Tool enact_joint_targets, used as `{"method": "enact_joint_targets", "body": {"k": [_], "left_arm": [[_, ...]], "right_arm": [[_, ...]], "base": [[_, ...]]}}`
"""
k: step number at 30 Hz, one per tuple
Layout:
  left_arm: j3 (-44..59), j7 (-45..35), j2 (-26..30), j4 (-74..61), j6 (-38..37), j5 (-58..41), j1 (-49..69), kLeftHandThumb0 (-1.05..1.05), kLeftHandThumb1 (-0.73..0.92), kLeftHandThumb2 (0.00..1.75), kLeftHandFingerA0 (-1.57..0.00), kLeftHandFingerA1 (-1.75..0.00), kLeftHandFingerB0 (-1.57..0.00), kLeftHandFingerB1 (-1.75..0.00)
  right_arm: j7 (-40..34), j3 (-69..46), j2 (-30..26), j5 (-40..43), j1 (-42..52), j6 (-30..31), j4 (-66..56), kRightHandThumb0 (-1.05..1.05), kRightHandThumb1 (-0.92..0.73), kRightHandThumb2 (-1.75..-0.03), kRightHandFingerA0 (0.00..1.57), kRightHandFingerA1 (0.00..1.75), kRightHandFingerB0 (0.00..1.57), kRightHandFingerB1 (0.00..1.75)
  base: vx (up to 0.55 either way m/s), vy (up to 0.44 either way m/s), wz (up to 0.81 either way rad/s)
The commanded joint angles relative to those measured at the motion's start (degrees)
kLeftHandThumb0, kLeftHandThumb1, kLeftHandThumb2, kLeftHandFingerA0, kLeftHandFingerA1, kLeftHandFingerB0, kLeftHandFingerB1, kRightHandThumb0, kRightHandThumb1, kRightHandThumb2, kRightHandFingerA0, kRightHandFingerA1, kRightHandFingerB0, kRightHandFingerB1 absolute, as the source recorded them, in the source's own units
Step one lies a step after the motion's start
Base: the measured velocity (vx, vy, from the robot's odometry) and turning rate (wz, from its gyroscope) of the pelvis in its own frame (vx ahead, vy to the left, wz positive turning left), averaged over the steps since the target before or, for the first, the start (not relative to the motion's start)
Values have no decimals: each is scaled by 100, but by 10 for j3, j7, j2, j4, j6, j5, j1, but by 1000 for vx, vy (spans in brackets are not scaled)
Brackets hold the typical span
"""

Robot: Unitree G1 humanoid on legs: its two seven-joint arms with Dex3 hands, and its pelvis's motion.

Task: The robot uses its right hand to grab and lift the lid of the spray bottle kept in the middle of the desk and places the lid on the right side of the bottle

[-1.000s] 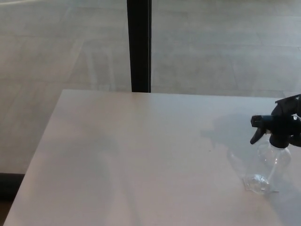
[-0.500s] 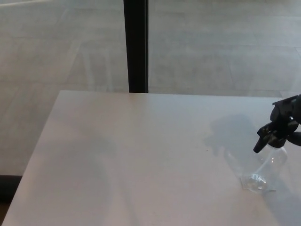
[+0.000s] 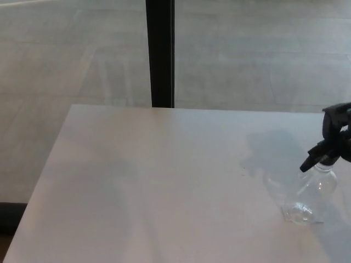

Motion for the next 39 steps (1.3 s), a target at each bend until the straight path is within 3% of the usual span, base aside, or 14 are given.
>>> {"method": "enact_joint_targets", "body": {"k": [1, 3, 4, 7, 21, 23, 24, 26, 28, 29, 30, 31, 34, 39], "left_arm": [[-1, 0, 14, 0, -12, -6, 2, -76, 85, 65, -57, -55, -42, -42], [0, 4, 15, 2, -9, -6, 1, -75, 85, 65, -58, -54, -43, -41], [1, 3, 15, 3, -8, -8, 1, -75, 85, 65, -57, -55, -42, -42], [3, 5, 14, 5, -6, -9, 0, -75, 84, 65, -58, -55, -42, -42], [3, -5, 16, 7, -12, -11, 8, -77, 85, 65, -56, -54, -41, -41], [5, -8, 15, 7, -15, -13, 10, -77, 85, 65, -56, -54, -41, -42], [5, -7, 15, 8, -13, -14, 9, -76, 85, 65, -57, -55, -41, -42], [6, -6, 16, 8, -13, -15, 8, -76, 85, 65, -57, -56, -41, -42], [6, -4, 16, 9, -12, -14, 8, -76, 84, 65, -57, -55, -43, -42], [7, -4, 16, 9, -11, -15, 8, -76, 84, 65, -57, -55, -43, -42], [6, -5, 16, 10, -10, -15, 8, -77, 85, 65, -56, -55, -42, -42], [6, -4, 16, 10, -11, -14, 8, -77, 85, 65, -57, -55, -42, -42], [-1, 0, 17, 11, -18, -7, 10, -78, 85, 65, -58, -53, -43, -41], [3, -4, 16, 8, -17, -13, 9, -75, 85, 66, -57, -52, -41, -41]], "right_arm": [[32, -41, -12, 39, -31, -29, 17, -26, -60, -109, 93, 175, 78, 137], [37, -49, -13, 41, -40, -36, 25, -25, -58, -110, 92, 175, 80, 128], [58, -57, -21, 47, -56, -28, 29, -29, -60, -107, 93, 175, 86, 105], [83, -71, -24, 57, -75, -17, 31, -30, -60, -105, 91, 173, 87, 102], [152, -146, -32, 101, -151, 61, 48, -31, -63, -93, 89, 172, 75, 140], [137, -158, -29, 110, -155, 49, 61, -25, -56, -96, 104, 171, 86, 140], [132, -166, -30, 115, -162, 48, 80, -30, -60, -97, 88, 172, 74, 146], [134, -174, -31, 119, -172, 59, 94, -31, -62, -95, 89, 173, 72, 152], [131, -183, -33, 123, -185, 70, 115, -29, -57, -83, 101, 169, 81, 134], [125, -183, -39, 112, -192, 78, 128, -29, -57, -83, 101, 169, 81, 134], [130, -186, -38, 112, -199, 102, 134, -32, -63, -82, 84, 173, 75, 138], [130, -190, -37, 118, -203, 108, 145, -25, -61, -82, 98, 169, 77, 136], [106, -197, -36, 125, -192, 88, 191, -29, -63, -90, 87, 172, 75, 143], [74, -214, -17, 147, -131, 61, 217, -29, -63, -74, 87, 170, 76, 137]], "base": [[0, 0, 0], [0, 0, 0], [0, 0, 0], [0, 0, 0], [0, 0, 0], [0, 0, 0], [0, 0, 0], [0, 0, 0], [0, 0, 0], [0, 0, 0], [0, 0, 0], [0, 0, 0], [0, 0, 0], [0, 0, 0]]}}
